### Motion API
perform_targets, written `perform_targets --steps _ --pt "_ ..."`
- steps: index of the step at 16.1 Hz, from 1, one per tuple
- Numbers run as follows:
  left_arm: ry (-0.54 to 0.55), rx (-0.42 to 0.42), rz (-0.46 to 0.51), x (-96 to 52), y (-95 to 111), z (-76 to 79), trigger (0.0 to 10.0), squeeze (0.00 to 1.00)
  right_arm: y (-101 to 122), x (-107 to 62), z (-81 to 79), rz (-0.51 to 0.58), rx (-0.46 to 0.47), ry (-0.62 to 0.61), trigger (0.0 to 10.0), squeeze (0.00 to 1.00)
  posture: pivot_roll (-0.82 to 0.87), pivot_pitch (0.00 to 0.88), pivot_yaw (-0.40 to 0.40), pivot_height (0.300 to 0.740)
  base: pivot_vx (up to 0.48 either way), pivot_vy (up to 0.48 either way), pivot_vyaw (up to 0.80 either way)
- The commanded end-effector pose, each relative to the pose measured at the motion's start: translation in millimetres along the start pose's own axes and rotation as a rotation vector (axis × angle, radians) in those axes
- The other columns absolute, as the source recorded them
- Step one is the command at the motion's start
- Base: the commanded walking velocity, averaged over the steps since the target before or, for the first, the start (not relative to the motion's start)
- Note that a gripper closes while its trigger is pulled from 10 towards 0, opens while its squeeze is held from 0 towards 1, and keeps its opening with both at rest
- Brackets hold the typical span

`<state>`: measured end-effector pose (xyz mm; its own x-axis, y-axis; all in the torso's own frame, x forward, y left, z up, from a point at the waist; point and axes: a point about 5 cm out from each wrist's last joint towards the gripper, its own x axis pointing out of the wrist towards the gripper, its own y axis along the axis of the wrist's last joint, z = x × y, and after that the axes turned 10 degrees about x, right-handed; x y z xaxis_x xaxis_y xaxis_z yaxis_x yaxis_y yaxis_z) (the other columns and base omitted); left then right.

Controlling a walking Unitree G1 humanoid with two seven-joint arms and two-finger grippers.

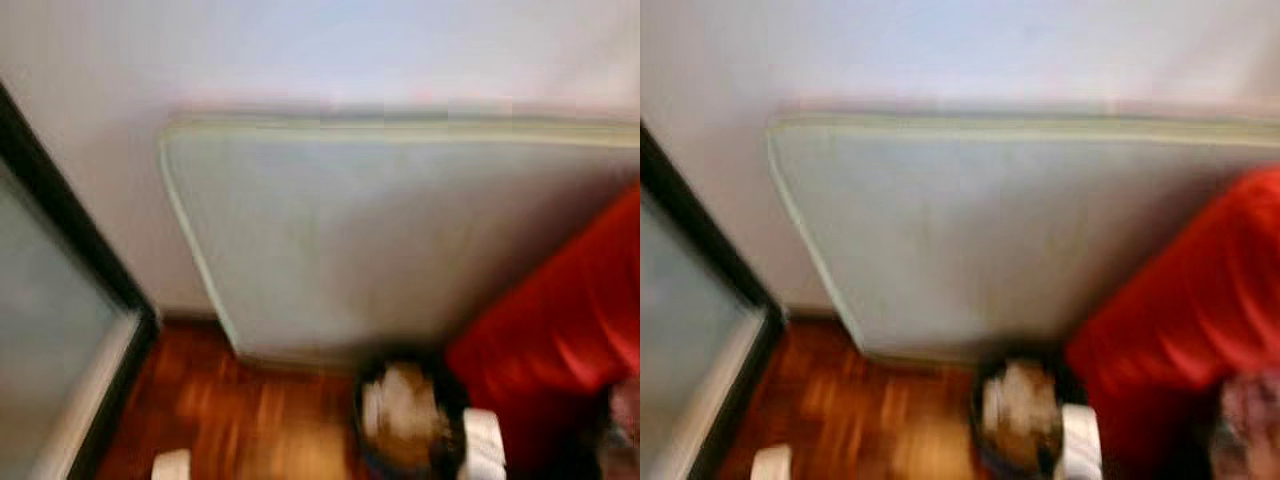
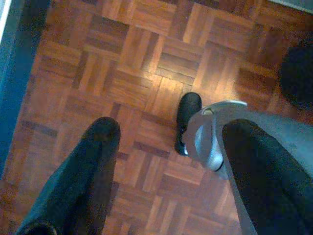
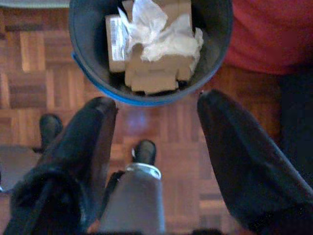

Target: Clean up the room

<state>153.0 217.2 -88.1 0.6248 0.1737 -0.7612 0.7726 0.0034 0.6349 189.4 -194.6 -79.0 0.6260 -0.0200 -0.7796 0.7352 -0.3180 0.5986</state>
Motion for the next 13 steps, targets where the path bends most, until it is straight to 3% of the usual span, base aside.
perform_targets --steps 1,7,13 --pt "-0.001 0.000 -0.004 -0.1 -0.8 0.6 10.0 0.00 -0.5 -0.1 0.6 -0.004 -0.005 -0.002 10.0 0.00 0.06 0.100 -0.034 0.740 0.000 0.000 0.00" --pt "-0.006 -0.009 -0.008 0.0 -1.0 0.1 10.0 0.00 -0.8 0.0 0.6 -0.012 0.005 -0.005 10.0 0.00 0.06 0.102 -0.035 0.740 0.000 0.000 0.00" --pt "-0.010 -0.005 -0.010 0.2 -0.6 -0.2 10.0 0.00 -1.9 0.2 -0.1 -0.027 -0.002 -0.003 10.0 0.00 0.06 0.108 -0.032 0.740 0.000 0.000 -0.79"
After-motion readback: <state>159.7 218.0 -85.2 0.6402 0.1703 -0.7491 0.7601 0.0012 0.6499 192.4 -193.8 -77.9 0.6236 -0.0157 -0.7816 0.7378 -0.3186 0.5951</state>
